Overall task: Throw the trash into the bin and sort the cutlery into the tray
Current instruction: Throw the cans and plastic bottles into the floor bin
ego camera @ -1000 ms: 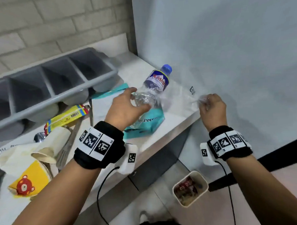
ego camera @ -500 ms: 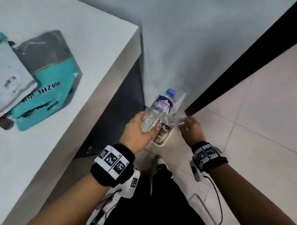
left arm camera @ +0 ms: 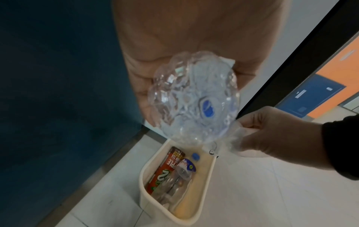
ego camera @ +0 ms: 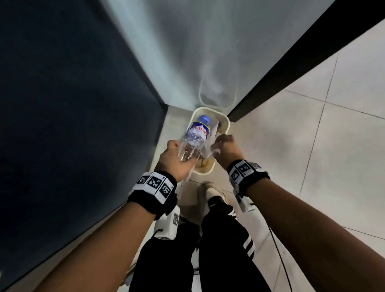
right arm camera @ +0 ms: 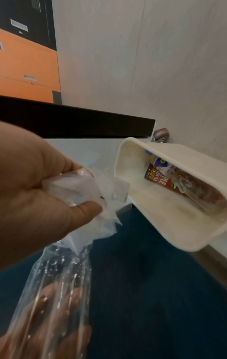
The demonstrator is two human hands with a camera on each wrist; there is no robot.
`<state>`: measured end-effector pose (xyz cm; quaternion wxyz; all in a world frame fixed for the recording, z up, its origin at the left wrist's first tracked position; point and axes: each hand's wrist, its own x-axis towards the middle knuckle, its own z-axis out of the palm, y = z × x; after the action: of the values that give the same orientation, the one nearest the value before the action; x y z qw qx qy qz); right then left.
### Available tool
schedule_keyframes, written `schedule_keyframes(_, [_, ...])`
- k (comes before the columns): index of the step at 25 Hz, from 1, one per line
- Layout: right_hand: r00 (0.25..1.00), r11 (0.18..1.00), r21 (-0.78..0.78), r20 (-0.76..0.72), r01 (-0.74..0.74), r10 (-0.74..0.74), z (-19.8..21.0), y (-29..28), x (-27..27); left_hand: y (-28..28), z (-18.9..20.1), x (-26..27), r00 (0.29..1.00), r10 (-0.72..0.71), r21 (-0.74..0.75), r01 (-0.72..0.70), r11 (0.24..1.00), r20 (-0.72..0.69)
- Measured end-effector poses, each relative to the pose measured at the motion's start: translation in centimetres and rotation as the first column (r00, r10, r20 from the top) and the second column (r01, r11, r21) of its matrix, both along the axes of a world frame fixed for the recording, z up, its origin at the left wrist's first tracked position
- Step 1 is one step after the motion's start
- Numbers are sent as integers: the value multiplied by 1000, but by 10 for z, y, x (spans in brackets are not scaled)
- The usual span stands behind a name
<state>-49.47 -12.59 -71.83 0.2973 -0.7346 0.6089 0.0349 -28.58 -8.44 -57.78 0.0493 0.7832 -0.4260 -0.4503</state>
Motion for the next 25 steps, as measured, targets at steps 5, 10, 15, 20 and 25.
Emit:
schedule_keyframes(5, [994, 998, -32, -96, 54, -57, -60, -31, 16, -17, -94, 3, 986, -154, -15, 156, 988, 68])
schedule_keyframes(10, [967, 945, 205, -31, 253, -252, -113, -38, 29, -18, -158, -5, 989, -146, -2, 146, 989, 8])
schedule_keyframes(15, [936, 918, 235, 74, 320, -345, -90, -20, 22, 1, -150, 4, 997, 9, 9, -8, 1000, -73])
schedule_keyframes(20, [934, 922, 271, 152, 276, -324, 16, -16, 13, 12, -74, 11, 997, 58, -29, -60, 998, -45])
schedule_keyframes(25, [964, 978, 180, 222, 109, -148, 180, -36, 34, 5, 88, 11, 973, 160, -116, -181, 977, -164])
